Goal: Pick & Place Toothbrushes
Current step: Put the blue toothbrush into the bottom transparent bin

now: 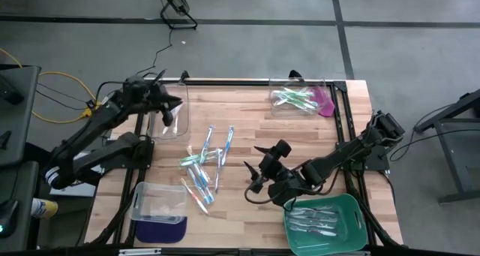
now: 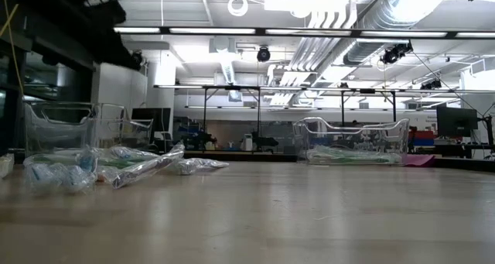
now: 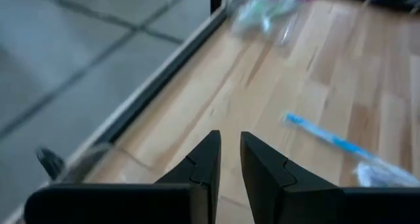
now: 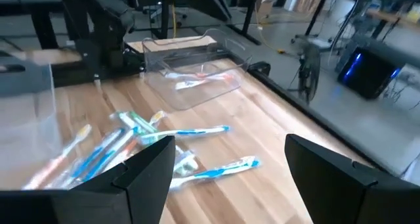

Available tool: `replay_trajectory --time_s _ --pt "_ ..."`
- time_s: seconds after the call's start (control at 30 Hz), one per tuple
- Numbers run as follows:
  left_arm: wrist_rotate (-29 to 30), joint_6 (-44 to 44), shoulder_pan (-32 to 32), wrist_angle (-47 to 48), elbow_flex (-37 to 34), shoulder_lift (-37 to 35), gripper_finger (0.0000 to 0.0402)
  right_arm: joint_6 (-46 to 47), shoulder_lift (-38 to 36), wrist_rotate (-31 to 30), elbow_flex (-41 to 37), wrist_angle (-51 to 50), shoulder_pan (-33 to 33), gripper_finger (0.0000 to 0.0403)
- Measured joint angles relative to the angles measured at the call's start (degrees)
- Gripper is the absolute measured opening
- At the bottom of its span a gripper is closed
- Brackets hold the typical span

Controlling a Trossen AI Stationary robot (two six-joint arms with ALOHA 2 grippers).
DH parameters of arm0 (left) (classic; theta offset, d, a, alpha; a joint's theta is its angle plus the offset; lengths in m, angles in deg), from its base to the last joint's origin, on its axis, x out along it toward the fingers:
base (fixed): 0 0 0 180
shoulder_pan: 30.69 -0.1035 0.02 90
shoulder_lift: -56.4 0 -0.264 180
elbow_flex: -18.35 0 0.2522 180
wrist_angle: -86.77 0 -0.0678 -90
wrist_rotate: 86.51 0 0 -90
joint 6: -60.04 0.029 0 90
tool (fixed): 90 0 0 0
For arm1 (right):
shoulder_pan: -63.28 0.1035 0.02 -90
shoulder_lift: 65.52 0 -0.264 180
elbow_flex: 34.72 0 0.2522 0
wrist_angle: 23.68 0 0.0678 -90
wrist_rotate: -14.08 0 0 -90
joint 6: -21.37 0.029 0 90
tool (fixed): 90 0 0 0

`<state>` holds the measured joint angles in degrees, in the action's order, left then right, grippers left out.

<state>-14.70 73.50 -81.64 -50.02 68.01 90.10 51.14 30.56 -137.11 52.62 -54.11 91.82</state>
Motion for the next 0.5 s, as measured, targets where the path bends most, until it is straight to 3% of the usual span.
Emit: replay_trajectory --time_s 0.13,0.3,0.5 --pt "5.44 -1.80 6.32 0.11 -0.07 -7.30 0.0058 6.68 0.00 2.79 0.00 0.06 -2.56 0.0281" --pt "10.06 -3.81 14.64 -5.66 -4.75 -15.40 0.0058 12.06 0.00 14.55 0.00 0.32 -8.08 0.0281" --pt "10.24 -5.87 22.21 -17.82 -13.37 -19.32 0.0058 6.44 0.00 27.92 0.00 5.01 -15.17 0.0269"
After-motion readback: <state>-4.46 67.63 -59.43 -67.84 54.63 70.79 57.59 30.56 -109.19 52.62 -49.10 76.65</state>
